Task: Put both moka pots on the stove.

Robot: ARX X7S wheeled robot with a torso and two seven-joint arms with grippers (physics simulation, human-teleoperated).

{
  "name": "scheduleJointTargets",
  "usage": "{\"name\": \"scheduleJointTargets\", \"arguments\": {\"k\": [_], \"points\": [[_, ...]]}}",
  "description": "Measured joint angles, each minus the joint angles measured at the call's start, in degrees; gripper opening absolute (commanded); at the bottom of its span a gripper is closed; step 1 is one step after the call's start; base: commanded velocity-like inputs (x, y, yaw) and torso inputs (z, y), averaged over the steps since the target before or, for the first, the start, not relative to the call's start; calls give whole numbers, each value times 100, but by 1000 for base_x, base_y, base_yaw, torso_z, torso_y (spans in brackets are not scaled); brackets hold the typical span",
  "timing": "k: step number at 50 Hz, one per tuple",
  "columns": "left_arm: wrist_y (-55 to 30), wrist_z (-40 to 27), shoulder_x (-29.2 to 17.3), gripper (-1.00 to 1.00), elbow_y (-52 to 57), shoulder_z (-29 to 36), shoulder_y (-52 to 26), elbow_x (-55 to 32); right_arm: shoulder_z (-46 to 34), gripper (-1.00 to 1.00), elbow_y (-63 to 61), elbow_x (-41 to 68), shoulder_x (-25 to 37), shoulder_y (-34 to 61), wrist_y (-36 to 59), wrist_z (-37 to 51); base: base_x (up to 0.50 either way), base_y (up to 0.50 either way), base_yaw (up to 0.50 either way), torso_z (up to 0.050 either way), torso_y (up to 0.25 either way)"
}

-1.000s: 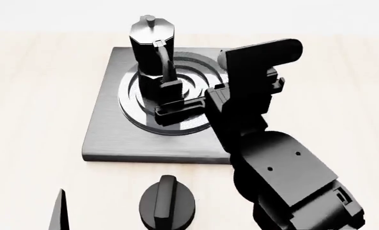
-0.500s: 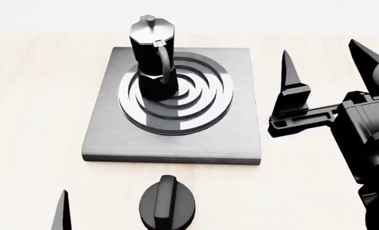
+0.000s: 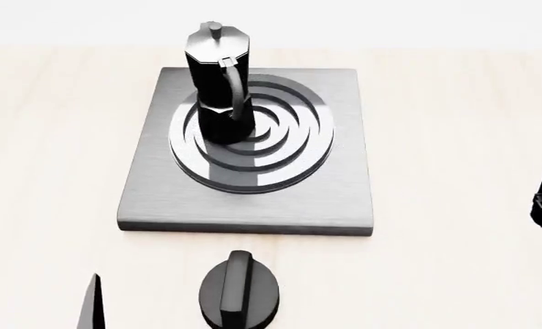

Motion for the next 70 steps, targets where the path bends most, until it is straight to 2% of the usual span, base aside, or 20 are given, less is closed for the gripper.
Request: {"name": "scheduleJointTargets", "arguments": {"k": [12,27,39,48,70], "points": [[24,-12,-10,100,-24,-4,-19,-26,-160,100,732,-198,21,806,1051,-496,0,0,0,0,0],[52,-23,-16,100,-47,35,-18,-25,-577,100,1606,-654,-332,2055,2494,-1108,0,0,0,0,0],[62,-42,-42,100,-17,42,14,-43,-874,100,1995,-1037,-506,2615,3144,-1354,0,0,0,0,0],[54,-55,-59,100,4,59,24,-44,-981,100,2568,-1314,-665,2715,3056,-1562,0,0,0,0,0],[21,-84,-75,100,35,112,-3,-28,-1069,100,4590,-2024,-1520,2716,1900,-1917,0,0,0,0,0]]}}
